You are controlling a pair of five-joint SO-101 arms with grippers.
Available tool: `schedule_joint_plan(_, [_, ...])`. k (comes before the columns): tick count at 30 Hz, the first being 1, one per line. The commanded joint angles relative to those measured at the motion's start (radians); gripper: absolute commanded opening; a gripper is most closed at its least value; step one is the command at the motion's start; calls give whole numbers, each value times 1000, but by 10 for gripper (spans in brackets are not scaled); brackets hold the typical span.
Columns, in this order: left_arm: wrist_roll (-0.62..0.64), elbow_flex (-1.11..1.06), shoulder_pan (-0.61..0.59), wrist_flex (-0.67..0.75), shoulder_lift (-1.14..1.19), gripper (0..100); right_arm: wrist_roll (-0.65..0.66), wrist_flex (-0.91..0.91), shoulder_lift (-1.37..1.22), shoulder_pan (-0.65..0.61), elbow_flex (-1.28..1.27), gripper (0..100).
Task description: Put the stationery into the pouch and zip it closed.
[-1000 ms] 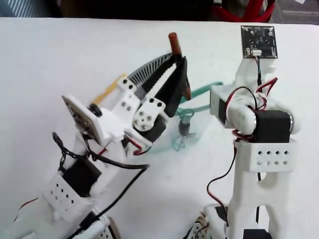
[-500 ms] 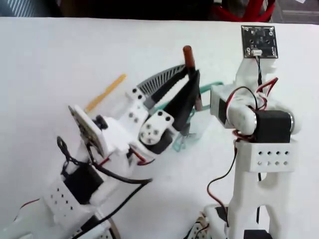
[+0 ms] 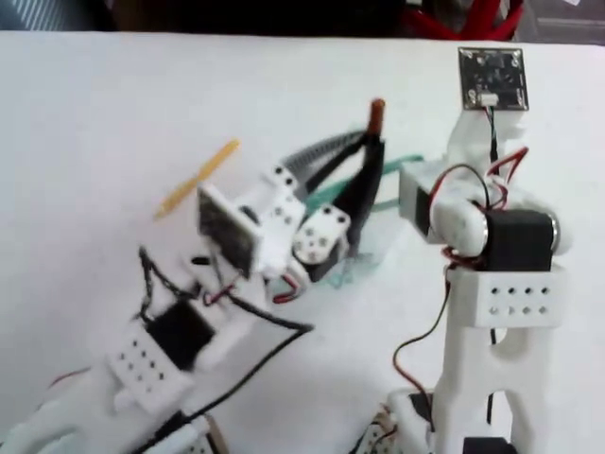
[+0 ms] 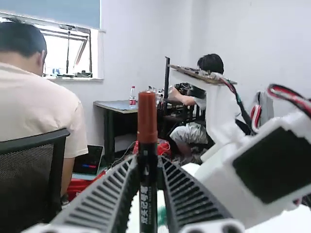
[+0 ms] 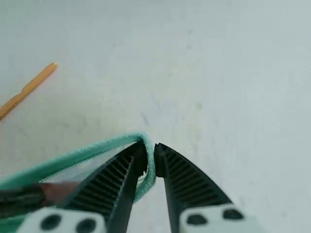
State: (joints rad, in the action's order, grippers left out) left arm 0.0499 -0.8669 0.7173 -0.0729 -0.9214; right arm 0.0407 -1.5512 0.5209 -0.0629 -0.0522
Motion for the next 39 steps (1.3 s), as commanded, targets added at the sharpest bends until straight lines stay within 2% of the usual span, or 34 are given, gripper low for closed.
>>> schedule_joint_plan(1, [-25,-15,-4,-3,-7,24,-6,-5,-2,4,-26,19])
schedule_joint_plan(5, [-23,-52,-2,-25,-65,100,-6,-5,-2,4,-26,19])
schedule_joint_plan(7, [-23,-54,-2,-100,-114,133,-6,-5,-2,4,-26,19])
schedule_joint_plan(16, [-29,49,-41,-443,-337,139,-5,-5,-2,4,-28,19])
schedule_joint_plan(19, [-31,77,-157,-520,-375,139,-5,-5,-2,27,-29,19])
schedule_joint_plan(25, [-31,69,-476,-690,-381,136,-5,39,-2,58,-69,19])
schedule_joint_plan(28, [-29,20,-533,-713,-358,135,-6,39,-2,54,-68,19])
schedule_joint_plan(30, [-23,-23,-503,-713,-348,135,-11,8,15,53,-40,19])
schedule_joint_plan(33, [5,-103,-392,-703,-346,138,-3,-76,122,1,77,20])
schedule_joint_plan(35, [34,-164,-344,-669,-346,139,31,-18,180,-30,123,20])
schedule_joint_plan(37, [34,-219,-346,-612,-343,139,31,5,203,-45,152,19])
schedule_joint_plan(39, [35,-273,-361,-565,-344,139,25,-94,220,-68,239,19])
